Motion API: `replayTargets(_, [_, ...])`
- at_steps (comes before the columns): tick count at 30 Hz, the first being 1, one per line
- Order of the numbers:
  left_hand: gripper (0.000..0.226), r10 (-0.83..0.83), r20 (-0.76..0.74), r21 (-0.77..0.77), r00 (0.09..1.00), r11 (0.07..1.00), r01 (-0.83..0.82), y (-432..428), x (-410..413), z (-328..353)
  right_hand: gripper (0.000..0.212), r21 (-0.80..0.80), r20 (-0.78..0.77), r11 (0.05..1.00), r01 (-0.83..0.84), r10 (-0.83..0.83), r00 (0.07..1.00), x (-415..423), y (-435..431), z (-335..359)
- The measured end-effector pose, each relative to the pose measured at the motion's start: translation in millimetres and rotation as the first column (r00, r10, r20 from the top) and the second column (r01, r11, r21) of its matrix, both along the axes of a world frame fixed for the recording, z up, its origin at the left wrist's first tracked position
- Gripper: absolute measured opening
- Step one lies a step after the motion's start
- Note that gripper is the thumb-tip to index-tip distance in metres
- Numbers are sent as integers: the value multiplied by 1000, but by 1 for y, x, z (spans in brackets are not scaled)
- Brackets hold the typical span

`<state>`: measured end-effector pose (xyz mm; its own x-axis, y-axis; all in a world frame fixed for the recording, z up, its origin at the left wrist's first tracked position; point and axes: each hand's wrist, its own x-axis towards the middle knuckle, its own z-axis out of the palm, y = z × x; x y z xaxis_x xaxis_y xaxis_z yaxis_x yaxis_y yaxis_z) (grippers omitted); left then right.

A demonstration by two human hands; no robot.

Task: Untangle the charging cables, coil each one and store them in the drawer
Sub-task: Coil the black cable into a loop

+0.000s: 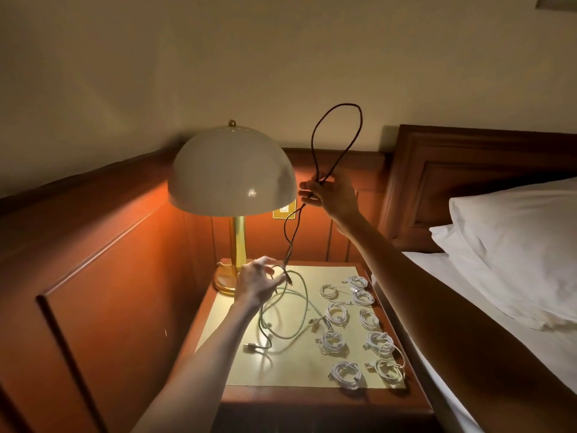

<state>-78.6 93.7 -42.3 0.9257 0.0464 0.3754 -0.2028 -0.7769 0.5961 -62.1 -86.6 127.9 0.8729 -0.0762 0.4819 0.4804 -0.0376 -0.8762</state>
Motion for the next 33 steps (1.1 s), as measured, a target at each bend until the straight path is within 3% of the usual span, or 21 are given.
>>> replayTargets(5, [32, -108, -239, -236, 965, 971, 50, 6, 15, -14, 9, 33, -7, 999, 36, -35, 999, 2, -3, -5])
replayTargets(9, [25, 71, -254, -58, 965, 994, -88, 26, 18, -33, 22, 227, -18, 970, 88, -86, 996, 6, -12, 10])
replayTargets(13, [44, 136, -250, 69, 959, 990, -123, 27, 14, -23, 26, 107, -76, 991, 85, -78, 994, -1, -11, 13])
replayTargets(16, [59, -18, -170, -96, 985, 995, 1, 21, -2, 9, 22, 109, -95, 993, 53, -43, 995, -13, -12, 14])
replayTargets(18, [60, -266, -63, -291, 962, 927, 237, 14, -21, 30, 20, 179, -130, 983, 27, -4, 991, -25, -12, 20])
replayTargets(20, [52, -424, 14, -371, 906, 839, 399, 7, -44, 50, 14, 236, -175, 972, 12, 31, 984, -40, -8, 26])
replayTargets(23, [28, -412, 128, -363, 902, 827, 429, -1, -70, 72, 2, 313, -215, 950, 12, 59, 975, -63, -4, 34])
replayTargets(27, [25, -223, 208, -391, 952, 874, 290, -1, -94, 80, 5, 376, -254, 926, 40, 61, 965, -96, -6, 35])
replayTargets(30, [13, -233, 232, -412, 944, 856, 313, 0, -115, 82, 11, 289, -315, 954, 74, 22, 949, -125, -6, 28])
replayTargets(33, [11, -238, 219, -443, 946, 840, 314, 13, -138, 94, 24, -57, -477, 998, -2, -26, 878, -155, -18, 16])
